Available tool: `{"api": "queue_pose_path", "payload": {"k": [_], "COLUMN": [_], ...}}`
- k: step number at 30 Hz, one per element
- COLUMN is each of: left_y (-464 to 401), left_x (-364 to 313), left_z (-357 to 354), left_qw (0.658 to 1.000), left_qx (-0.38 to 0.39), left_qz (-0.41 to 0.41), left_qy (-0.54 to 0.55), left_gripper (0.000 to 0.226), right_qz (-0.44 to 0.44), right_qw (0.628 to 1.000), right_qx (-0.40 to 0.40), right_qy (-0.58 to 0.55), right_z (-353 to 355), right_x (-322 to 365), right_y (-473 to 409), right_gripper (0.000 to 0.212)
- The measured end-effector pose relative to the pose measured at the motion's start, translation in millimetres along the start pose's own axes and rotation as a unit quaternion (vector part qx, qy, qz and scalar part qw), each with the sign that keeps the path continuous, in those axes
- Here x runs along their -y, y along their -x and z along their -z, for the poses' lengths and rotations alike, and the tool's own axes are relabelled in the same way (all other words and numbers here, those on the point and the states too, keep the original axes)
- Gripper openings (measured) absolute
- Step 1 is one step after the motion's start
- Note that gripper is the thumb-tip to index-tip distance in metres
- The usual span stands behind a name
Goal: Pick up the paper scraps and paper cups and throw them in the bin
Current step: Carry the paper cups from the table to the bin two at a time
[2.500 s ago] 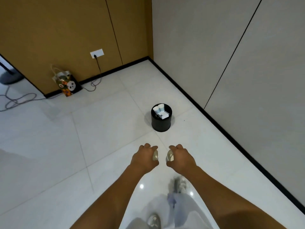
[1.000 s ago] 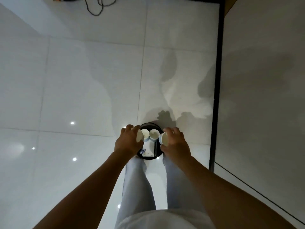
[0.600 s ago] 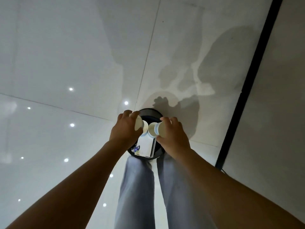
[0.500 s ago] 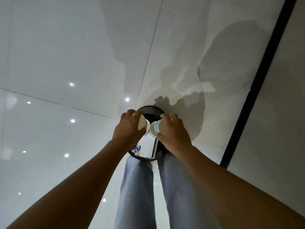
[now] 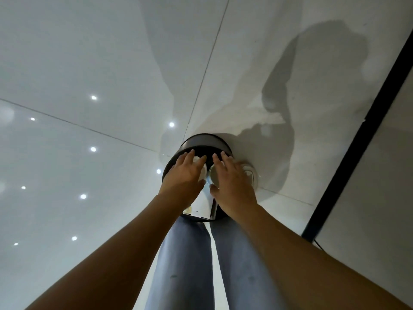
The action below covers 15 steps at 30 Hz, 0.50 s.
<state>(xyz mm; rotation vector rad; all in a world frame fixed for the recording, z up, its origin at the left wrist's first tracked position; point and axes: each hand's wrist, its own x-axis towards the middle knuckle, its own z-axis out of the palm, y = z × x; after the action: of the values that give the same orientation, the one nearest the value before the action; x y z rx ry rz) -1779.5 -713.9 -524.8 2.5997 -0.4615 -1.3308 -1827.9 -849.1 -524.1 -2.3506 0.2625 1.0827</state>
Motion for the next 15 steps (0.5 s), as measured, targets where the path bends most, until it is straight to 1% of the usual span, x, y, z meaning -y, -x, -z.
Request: {"api": "queue_pose_path", "payload": {"k": [3, 6, 11, 15], "left_y": [0.6, 5.0, 43.0, 96.3], "left_x": [2.9, 5.8, 13.1, 9.4], "left_z": [-7.2, -4.2, 26.1, 66.8], "left_qw": [1.0, 1.0, 0.998, 0.998], "left_qx": [0.001, -0.007, -0.061, -0.065], "left_qz": [-0.019, -0.007, -0.008, -0.003], "left_qy": [-0.021, -0.005, -0.004, -0.002], "left_gripper": [0.072, 0.074, 0.066, 0.063], "right_qz": [0.007, 0.008, 0.021, 0.002], "right_qw": [0.999, 1.0, 0.998, 0.998], "right_qx": [0.009, 0.005, -0.035, -0.052], "right_qy": [0.03, 0.029, 0.042, 0.022], "right_z": [-7.8, -5.8, 20.5, 51.7], "right_x": [-2.0, -1.6, 15.9, 53.2], "right_y": [-0.9, 2.2, 28.2, 69.6], "right_gripper": [0.086, 0.087, 0.076, 0.07]}}
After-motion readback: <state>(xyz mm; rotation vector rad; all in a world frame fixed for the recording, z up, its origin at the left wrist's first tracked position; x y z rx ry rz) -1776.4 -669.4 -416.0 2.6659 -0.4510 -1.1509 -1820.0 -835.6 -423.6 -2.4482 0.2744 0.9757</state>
